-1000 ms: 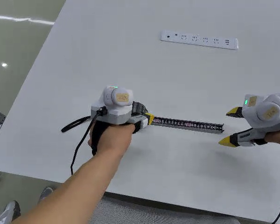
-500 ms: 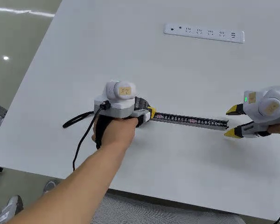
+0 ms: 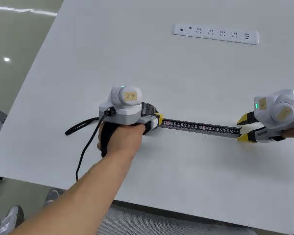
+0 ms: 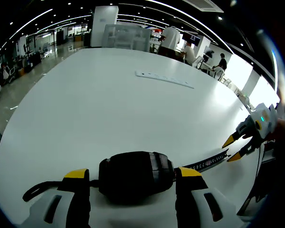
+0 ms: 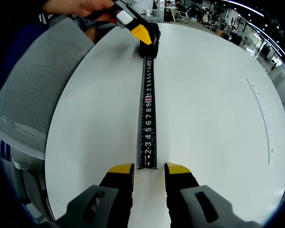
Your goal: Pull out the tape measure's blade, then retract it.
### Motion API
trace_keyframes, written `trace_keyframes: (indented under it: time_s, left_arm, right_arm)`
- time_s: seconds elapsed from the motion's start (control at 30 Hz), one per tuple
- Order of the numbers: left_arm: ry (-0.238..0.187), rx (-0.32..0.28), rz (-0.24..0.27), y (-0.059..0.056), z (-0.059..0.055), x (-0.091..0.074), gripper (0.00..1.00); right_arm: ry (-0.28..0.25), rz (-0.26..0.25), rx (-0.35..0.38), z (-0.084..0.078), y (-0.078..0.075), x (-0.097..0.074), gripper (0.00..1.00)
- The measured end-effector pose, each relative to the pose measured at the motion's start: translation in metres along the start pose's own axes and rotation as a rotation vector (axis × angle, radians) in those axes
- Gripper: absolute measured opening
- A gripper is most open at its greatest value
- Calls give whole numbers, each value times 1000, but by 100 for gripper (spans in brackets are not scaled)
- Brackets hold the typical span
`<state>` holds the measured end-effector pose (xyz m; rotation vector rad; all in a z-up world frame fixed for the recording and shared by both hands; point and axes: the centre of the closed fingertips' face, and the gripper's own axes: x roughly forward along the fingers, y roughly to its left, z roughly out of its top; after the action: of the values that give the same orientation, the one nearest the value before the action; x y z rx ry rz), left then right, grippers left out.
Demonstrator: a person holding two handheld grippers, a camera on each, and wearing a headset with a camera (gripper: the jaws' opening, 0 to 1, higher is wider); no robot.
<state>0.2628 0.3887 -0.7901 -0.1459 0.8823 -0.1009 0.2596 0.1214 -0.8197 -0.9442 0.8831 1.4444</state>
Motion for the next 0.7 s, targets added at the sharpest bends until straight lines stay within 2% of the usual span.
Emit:
trace_keyframes:
  time_s: [0.3, 0.7]
  left_arm:
    - [5, 1, 0, 1, -1, 1, 69]
    - [4, -3, -6, 1, -2, 3, 67]
  right_arm:
    - [-4, 25, -16, 4, 2, 4, 15]
    - [-9, 23, -13, 4, 1, 4, 13]
